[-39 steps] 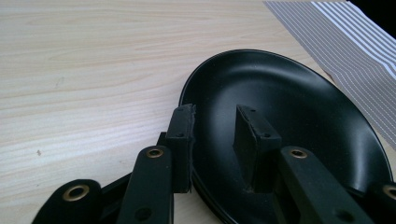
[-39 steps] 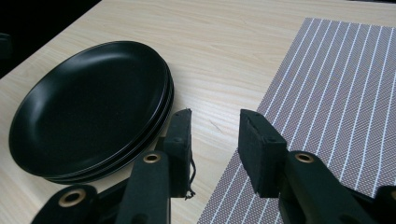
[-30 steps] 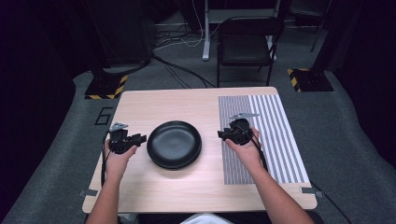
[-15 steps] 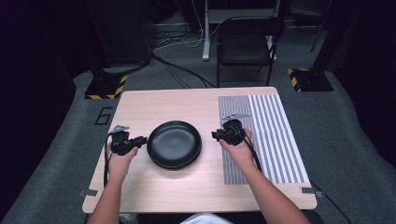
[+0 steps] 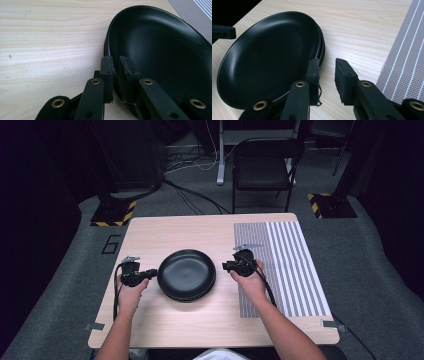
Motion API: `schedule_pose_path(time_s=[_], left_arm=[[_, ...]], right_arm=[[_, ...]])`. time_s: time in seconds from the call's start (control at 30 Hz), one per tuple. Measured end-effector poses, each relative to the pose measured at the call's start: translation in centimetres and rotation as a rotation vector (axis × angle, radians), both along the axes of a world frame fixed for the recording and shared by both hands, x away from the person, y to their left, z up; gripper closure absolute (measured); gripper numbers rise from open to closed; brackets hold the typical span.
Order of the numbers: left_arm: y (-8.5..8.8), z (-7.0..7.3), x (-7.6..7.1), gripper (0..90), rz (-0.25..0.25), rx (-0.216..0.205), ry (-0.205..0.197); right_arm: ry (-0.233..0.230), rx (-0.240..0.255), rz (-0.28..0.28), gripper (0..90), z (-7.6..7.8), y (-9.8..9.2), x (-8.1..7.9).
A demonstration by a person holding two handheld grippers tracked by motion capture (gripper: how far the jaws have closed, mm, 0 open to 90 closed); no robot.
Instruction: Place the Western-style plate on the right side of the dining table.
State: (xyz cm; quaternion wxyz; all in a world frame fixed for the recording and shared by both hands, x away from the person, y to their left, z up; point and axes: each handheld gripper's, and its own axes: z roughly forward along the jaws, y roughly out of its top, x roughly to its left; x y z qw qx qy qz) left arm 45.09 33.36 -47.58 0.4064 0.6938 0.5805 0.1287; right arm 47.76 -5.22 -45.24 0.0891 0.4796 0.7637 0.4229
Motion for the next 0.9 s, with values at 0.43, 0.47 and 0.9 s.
schedule_pose_path(time_s=[0.43, 0.47, 0.9], left_arm=[[-0.2, -0.3, 0.1, 82.9, -0.003, -0.031, 0.033], [-0.2, -0.3, 0.1, 82.9, -0.005, -0.033, 0.034], [-0.4, -0.3, 0.1, 82.4, -0.014, -0.021, 0.032]], right_arm=[[0.032, 0.009, 0.010, 72.4, -0.9, 0.7, 0.3], [0.036, 0.012, 0.012, 72.1, -1.0, 0.7, 0.3], [0.087, 0.045, 0.023, 68.4, -1.9, 1.6, 0.6]])
